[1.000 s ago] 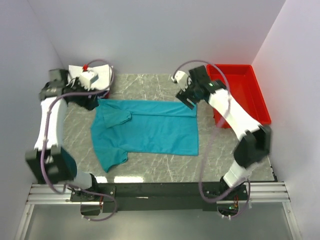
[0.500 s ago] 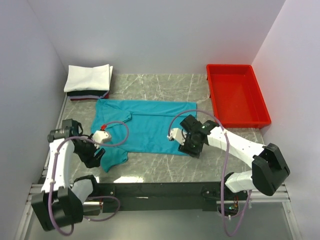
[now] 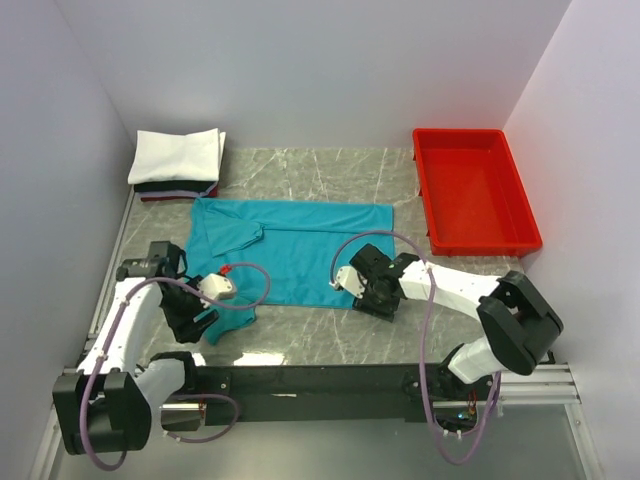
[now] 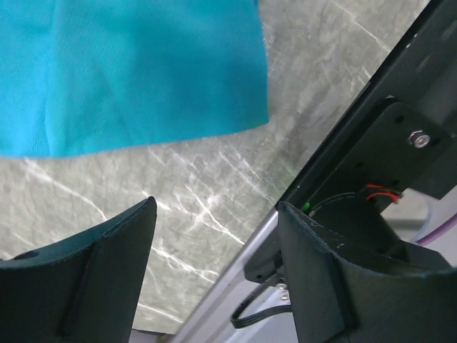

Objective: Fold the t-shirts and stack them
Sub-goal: Fold the tshirt

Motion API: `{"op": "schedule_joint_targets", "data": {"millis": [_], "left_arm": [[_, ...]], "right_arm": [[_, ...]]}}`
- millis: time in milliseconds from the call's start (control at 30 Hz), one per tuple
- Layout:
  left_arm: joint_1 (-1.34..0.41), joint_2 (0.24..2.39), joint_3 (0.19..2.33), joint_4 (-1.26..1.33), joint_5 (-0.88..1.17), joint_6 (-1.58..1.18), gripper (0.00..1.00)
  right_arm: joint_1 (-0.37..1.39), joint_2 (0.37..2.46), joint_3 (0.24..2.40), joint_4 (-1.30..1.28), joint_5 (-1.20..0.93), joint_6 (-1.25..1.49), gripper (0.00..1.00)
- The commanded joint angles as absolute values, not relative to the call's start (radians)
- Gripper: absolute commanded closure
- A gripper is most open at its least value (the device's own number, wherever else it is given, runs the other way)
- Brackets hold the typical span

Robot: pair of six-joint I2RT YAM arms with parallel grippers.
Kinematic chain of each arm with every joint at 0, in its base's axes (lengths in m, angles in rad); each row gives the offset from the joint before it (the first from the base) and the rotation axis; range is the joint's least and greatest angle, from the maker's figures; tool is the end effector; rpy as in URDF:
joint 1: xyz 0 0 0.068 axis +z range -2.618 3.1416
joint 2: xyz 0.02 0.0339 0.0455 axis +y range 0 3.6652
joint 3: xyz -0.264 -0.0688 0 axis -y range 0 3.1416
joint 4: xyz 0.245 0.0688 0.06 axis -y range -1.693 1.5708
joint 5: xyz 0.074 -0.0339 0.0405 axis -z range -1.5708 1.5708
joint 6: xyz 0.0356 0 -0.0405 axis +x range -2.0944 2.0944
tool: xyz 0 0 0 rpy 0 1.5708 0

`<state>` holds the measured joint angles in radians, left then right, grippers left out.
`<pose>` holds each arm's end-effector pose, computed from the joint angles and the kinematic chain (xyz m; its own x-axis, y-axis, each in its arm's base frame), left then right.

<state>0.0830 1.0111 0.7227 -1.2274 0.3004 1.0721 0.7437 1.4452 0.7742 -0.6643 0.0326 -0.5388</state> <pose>0.1381 0.0009 0.2172 -0.5312 0.7976 -0.2858 0.8437 0.5286 -0.0930 0.1787 0.1628 0.1635 -0.2699 -0.9451 -0.1840 -0.9432 0.2980 -0.1469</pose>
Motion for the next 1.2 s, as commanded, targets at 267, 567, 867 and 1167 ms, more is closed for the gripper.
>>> {"op": "schedule_joint_targets", "data": {"millis": [267, 567, 867, 1167], "left_arm": [[-0.139, 1.118, 0.69, -1.091, 0.255, 1.108, 0.26], [-0.313, 1.273, 0.732, -1.072, 0.209, 0.976, 0.28], [-0.465, 1.399, 0.764, -1.031, 0.06, 0.672, 0.3], [-0.492, 1.436, 0.769, -1.009, 0.003, 0.572, 0.51]], "right_arm": [[0.75, 1.511, 0.775, -0.615, 0.081, -0.492, 0.67], [0.741, 1.532, 0.824, -0.641, 0.086, -0.446, 0.8], [0.713, 1.549, 0.856, -0.657, 0.081, -0.456, 0.8], [0.681, 1.554, 0.856, -0.661, 0.08, -0.482, 1.0]]}}
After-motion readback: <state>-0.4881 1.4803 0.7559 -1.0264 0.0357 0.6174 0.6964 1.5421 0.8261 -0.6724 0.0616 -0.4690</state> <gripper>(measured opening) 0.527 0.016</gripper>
